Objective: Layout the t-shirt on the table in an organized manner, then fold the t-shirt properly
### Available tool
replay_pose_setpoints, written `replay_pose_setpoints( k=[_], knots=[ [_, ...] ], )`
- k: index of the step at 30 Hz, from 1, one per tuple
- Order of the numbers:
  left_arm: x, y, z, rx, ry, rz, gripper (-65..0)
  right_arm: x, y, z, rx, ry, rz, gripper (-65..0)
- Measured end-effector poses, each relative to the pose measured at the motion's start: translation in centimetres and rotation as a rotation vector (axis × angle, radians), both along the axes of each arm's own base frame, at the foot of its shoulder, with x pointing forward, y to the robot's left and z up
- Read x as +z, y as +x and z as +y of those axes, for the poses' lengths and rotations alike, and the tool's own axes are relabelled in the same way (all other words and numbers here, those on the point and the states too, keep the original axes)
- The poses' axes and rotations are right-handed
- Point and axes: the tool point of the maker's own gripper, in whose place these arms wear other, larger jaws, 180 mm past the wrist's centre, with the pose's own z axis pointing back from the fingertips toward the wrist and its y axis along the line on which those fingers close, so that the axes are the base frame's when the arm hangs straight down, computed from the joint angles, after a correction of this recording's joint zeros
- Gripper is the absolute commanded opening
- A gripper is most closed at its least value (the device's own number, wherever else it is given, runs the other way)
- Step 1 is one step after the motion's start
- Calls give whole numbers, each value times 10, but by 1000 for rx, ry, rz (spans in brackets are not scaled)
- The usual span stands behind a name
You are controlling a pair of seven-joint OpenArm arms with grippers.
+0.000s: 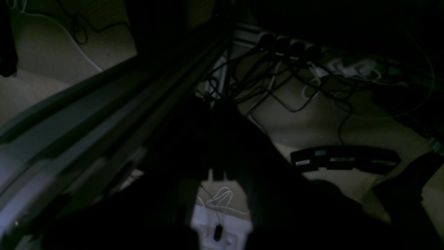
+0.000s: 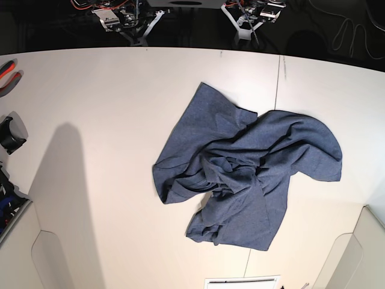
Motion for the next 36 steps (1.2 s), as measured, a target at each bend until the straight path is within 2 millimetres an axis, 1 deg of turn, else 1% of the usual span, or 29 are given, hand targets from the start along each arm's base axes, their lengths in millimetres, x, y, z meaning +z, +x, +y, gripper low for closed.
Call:
replay_pose_setpoints(
  k=[25,27,30,32,34,36],
  knots=[
    [1,7,1,1,3,-18,-650,0,1,1,1,3,-4,-650],
    [1,5,1,14,0,-15,-650,0,2,-4,-1,-9,-5,-650],
    [3,4,4,99,-16,-29,-650,-1,4,-17,-12,-40,-19,-650],
    [5,1,11,140,-11,-49,-650,-1,6,-28,-14,-53,-38,-650],
    [8,-4,18,143,1,-79,-650,0,6,-42,-15,-69,-57,-650],
    [13,-12,23,142,13,-110,-650,1,2,-54,-9,-83,-73,-650]
  ],
)
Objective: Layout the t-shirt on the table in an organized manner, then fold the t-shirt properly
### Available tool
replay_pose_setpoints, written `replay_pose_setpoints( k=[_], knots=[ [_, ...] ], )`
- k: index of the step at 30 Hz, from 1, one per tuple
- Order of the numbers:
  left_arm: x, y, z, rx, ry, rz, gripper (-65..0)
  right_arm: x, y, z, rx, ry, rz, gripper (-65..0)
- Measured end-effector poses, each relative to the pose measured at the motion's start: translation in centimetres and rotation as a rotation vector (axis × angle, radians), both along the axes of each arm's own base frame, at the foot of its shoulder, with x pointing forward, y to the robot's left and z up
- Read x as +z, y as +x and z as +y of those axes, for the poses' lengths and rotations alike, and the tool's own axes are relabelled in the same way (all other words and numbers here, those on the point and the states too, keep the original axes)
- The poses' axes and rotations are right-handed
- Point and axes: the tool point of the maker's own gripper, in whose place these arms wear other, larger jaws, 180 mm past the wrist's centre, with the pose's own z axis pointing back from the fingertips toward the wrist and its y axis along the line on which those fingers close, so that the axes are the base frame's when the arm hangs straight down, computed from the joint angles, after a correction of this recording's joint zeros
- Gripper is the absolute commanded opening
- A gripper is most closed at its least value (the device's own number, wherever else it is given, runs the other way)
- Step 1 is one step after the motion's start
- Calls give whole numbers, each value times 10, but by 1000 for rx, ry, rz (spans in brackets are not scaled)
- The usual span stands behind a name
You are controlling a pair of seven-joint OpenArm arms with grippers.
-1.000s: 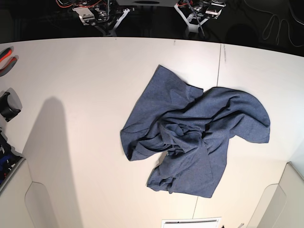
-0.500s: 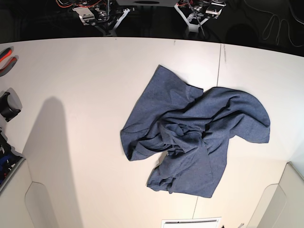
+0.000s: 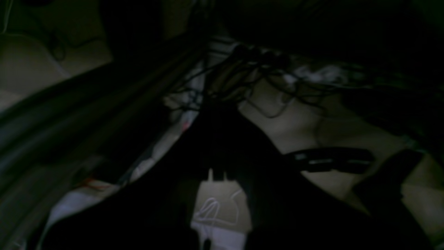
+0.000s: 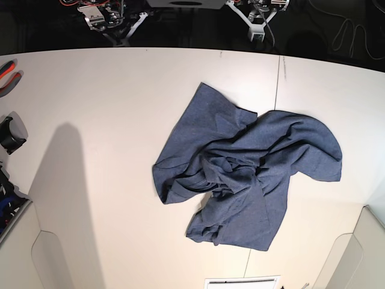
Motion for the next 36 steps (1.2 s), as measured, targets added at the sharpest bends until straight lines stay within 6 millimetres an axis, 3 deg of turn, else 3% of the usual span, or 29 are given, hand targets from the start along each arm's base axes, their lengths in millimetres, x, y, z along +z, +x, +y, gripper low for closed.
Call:
replay_pose_setpoints(
  k=[4,10,14,17,20,23,30,33,36],
  knots=[
    [13,-14,4,39,3,-61,-650,6,-20,-15,14,-13,-16,-650],
    [44,-27,-13,73,-133,-148,-650,24,-52,-23,52,-6,-51,-650],
    [67,-46,-19,39,-177,-174,-650,47,-74,-24,78,13,-87,-650],
    [84,-56,-11,2,-163,-190,-650,70,-81,-25,62,25,-133,-650],
    [104,-51,6,-33,-123,-240,-650,95,-84,-28,26,26,-184,-650],
    [128,-42,19,-87,-96,-297,-650,122,-76,-32,0,26,-252,-650],
    [195,-36,36,-177,-55,-389,-650,197,-35,-69,-34,-55,-452,-650],
    [234,-20,41,-240,-76,-468,-650,233,-22,-80,-26,-90,-527,-650],
    [273,1,63,-231,-27,-561,-650,266,-8,-86,-14,-118,-601,-650]
  ],
)
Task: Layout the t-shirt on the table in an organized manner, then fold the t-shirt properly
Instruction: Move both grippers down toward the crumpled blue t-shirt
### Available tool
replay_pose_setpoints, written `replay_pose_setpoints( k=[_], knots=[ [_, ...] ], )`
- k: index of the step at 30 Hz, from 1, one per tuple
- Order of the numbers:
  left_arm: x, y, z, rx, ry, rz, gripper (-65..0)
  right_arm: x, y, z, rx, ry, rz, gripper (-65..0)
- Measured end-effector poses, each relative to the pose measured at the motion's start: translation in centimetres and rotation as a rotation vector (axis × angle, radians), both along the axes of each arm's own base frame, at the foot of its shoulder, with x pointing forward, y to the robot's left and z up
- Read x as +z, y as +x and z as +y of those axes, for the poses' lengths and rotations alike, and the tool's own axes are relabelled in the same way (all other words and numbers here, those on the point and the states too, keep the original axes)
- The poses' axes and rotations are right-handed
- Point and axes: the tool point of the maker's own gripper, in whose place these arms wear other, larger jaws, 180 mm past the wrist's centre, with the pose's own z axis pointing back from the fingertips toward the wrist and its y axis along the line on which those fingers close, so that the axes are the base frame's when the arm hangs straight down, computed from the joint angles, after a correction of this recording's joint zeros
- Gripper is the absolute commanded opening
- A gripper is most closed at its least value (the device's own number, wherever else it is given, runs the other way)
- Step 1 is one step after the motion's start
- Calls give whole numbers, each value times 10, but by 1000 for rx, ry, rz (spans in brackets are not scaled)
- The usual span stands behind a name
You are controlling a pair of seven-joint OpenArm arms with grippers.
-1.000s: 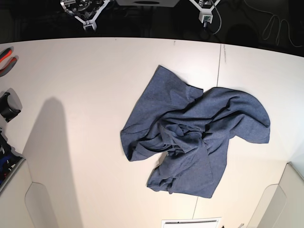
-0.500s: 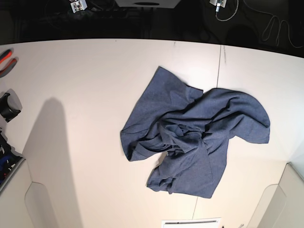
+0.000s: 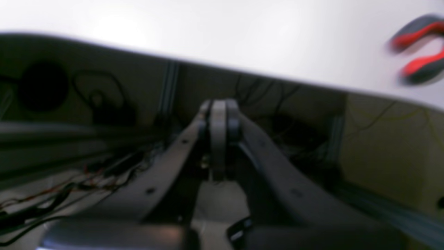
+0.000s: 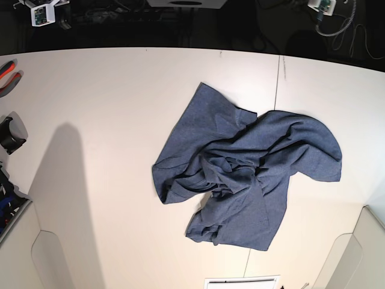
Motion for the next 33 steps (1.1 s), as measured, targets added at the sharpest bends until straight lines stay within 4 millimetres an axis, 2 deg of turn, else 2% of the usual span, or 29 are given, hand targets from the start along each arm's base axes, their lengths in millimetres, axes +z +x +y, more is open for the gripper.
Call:
replay_pose_setpoints(
  k=[5,10,14,18,20,23,25,27,30,31,33],
  knots=[
    [50,34,36,65,50,-159,-650,55,48,3,38,-33,-190,-650],
    [84,73,44,114,-37,-338,-650,95,99,16,68,-13,-379,-650],
    [99,109,42,122,-74,-454,-650,124,145,16,60,11,-535,-650],
    [93,131,34,107,-81,-444,-650,140,178,14,49,1,-597,-650],
    [94,144,26,85,-94,-454,-650,143,189,14,60,-4,-602,-650],
    [97,163,11,52,-126,-480,-650,148,202,27,137,18,-633,-650],
    [94,171,-1,14,-124,-475,-650,143,205,34,169,32,-620,-650],
    [90,174,-13,-22,-121,-467,-650,129,205,49,248,62,-583,-650],
    [84,179,-34,-81,-123,-456,-650,104,208,69,320,121,-520,-490],
    [82,180,-40,-102,-120,-451,-650,92,208,73,329,133,-489,-461],
    [76,182,-49,-140,-96,-441,-650,69,207,83,353,155,-432,-447]
  ],
)
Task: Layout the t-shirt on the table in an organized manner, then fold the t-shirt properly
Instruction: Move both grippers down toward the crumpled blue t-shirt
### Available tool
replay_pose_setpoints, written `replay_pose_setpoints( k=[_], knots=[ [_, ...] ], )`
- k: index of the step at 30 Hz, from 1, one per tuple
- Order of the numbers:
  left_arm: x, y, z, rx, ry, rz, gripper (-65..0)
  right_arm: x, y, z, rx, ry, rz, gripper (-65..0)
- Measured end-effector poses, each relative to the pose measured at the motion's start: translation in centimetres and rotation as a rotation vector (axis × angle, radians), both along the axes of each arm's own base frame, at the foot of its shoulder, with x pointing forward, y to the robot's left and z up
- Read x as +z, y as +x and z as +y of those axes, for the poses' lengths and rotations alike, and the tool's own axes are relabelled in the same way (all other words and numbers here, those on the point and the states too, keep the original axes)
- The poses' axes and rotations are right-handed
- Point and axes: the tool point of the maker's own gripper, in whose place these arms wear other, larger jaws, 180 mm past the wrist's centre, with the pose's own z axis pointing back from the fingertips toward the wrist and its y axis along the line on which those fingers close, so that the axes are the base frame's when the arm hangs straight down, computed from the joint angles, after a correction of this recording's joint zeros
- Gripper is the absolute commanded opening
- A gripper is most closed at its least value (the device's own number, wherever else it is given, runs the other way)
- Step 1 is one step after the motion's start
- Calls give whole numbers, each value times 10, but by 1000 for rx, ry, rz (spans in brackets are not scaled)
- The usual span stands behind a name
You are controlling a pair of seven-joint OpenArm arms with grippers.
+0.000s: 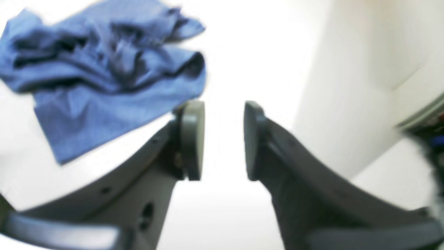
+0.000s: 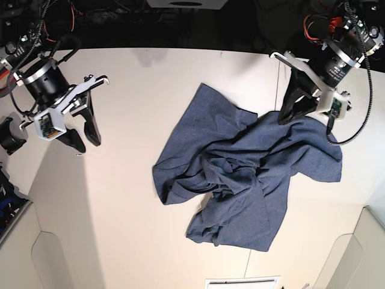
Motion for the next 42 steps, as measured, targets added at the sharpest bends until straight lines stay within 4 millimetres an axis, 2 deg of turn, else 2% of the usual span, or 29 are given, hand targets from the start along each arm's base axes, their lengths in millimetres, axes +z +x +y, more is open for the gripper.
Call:
replay_pose_setpoints(
  k=[1,3,4,5,9,12,16,19,23,25,29,33,37,39,42],
  knots=[
    [-3,0,-4,-14,18,6,-642,-10,-1,5,13,-5,24,-447],
    [-7,-2,-10,-36,37,16,-493,-27,-3,18,56,-23,62,-447],
    [-8,-3,-12,-43,40,19,-448,-31,-4,25,79,-35,68,-447],
    [-9,-3,-13,-46,41,19,-436,-34,-3,32,103,-58,66,-442],
    [-9,2,-1,24,49,20,-436,-32,10,52,177,-164,10,-381],
    [-9,2,-1,26,49,20,-436,-28,19,59,209,-237,-31,-378],
    [-9,2,-1,27,47,20,-436,-30,24,73,259,-250,-42,-378],
    [-9,2,-1,26,48,20,-436,-36,23,90,323,-273,-45,-378],
    [-9,2,-1,26,48,20,-436,-48,11,118,426,-302,-36,-378],
    [-9,2,-1,26,47,20,-436,-53,14,124,444,-330,-44,-378],
    [-9,2,-2,33,39,20,-436,-53,48,113,385,-416,-95,-378],
    [-10,1,-5,41,25,23,-436,-45,93,83,274,-534,-127,-378],
    [-4,13,-6,44,11,12,-437,-25,132,58,208,-587,-167,-378],
    [3,23,-5,88,-33,-5,-437,-28,144,44,210,-640,-154,-378],
    [10,36,-2,161,-80,-34,-437,-42,156,9,187,-730,-100,-378]
  ],
)
